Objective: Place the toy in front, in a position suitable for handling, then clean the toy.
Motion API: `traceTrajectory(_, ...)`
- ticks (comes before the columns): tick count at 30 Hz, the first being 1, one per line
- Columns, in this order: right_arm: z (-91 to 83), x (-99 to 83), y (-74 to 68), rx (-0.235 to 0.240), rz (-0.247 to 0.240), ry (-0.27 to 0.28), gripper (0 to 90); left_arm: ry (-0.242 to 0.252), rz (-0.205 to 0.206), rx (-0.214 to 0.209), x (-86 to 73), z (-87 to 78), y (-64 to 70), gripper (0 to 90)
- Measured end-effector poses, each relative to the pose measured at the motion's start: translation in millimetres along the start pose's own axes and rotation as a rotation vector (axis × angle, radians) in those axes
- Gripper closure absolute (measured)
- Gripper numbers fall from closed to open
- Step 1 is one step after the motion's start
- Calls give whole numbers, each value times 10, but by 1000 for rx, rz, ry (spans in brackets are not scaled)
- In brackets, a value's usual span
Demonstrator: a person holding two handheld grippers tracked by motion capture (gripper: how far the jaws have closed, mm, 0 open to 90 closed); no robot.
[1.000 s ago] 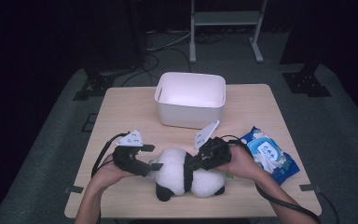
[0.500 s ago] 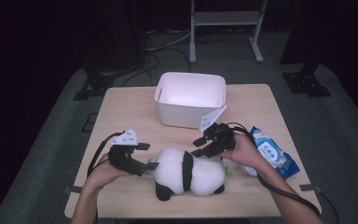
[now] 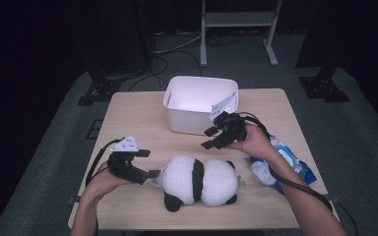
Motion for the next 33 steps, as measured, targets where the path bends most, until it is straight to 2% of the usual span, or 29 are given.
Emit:
traceTrajectory(12,-52,115,191,-21,17,-7,391,-11,-21,12,-79,-4,-60,99)
traceTrajectory(23,-32,227,281,-15,15,-13,374,20,-36,25,-108,-100,-123,91)
traceTrajectory(33,-52,291,317,-21,15,-15,356,25,-41,24,-119,-121,-151,90)
Point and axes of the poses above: each handheld gripper's, and its own axes: z roughly forward along the jaws, x roughly out of its top, y roughly to its right, the point moved 1 cm from there along z, roughly forward along the jaws, and after that the axes turned 13 degrees about -y, right-handed, at the moved point
